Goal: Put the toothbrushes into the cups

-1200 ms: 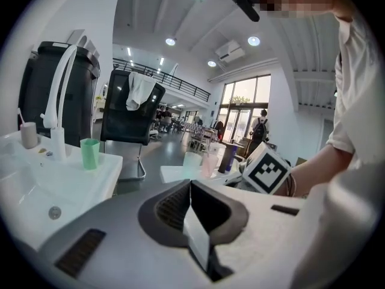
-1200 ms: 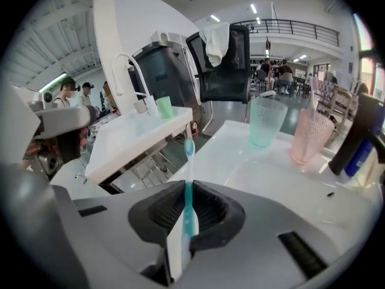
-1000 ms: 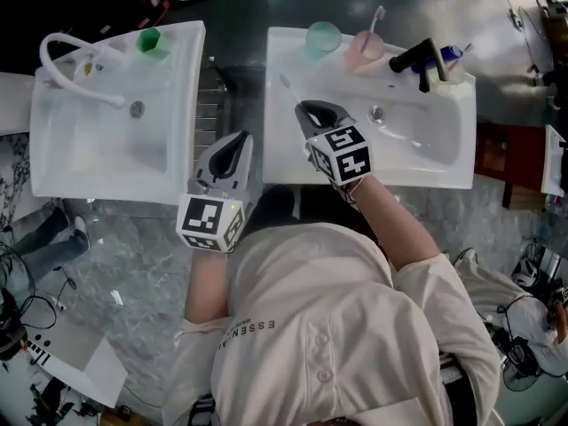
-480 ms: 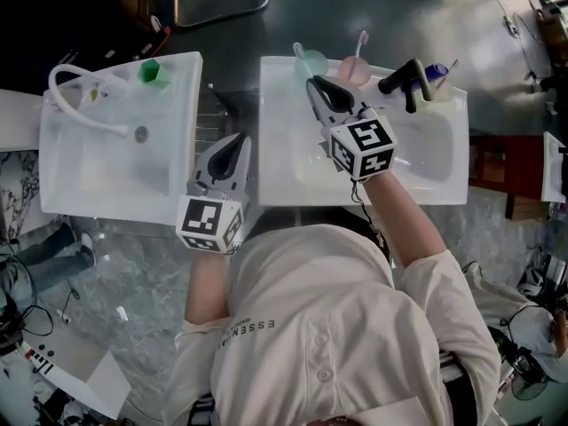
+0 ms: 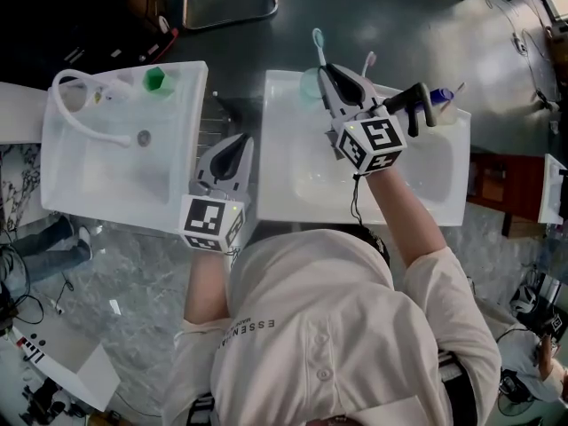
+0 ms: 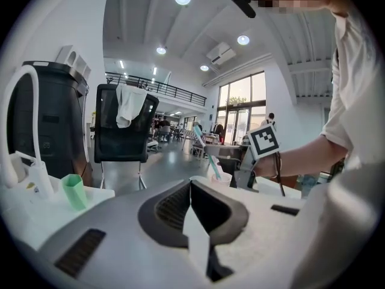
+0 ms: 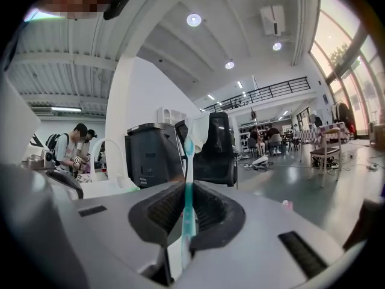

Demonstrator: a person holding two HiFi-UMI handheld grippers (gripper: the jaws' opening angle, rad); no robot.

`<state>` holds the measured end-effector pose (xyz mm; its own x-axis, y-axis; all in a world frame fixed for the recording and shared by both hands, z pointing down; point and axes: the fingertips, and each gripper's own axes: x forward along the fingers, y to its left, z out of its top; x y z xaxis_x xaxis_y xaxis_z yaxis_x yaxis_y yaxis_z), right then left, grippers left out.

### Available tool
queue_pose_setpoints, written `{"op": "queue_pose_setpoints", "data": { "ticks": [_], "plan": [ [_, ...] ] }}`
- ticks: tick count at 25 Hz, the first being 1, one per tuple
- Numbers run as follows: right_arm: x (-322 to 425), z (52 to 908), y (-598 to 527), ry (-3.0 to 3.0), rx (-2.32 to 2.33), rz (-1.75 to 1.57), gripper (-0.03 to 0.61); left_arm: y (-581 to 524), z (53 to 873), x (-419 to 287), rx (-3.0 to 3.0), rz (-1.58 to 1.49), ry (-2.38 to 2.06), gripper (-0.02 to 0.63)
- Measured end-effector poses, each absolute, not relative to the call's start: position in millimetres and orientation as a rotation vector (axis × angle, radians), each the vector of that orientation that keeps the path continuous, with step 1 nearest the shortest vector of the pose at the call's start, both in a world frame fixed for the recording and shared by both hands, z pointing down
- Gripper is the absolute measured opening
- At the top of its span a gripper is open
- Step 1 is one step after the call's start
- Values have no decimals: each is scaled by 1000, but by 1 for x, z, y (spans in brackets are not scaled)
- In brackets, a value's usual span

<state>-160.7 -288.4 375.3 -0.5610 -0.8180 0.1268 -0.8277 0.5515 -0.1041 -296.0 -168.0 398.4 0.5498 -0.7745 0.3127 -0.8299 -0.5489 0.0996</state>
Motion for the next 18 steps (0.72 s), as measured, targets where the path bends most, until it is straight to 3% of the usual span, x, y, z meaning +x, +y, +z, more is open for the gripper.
{"op": "queue_pose_setpoints", "data": {
  "ticks": [18],
  "plan": [
    [-162,424,-328,-2698,1495,331,51,-180,427,-288,2466,350,-1354,3]
  ]
}}
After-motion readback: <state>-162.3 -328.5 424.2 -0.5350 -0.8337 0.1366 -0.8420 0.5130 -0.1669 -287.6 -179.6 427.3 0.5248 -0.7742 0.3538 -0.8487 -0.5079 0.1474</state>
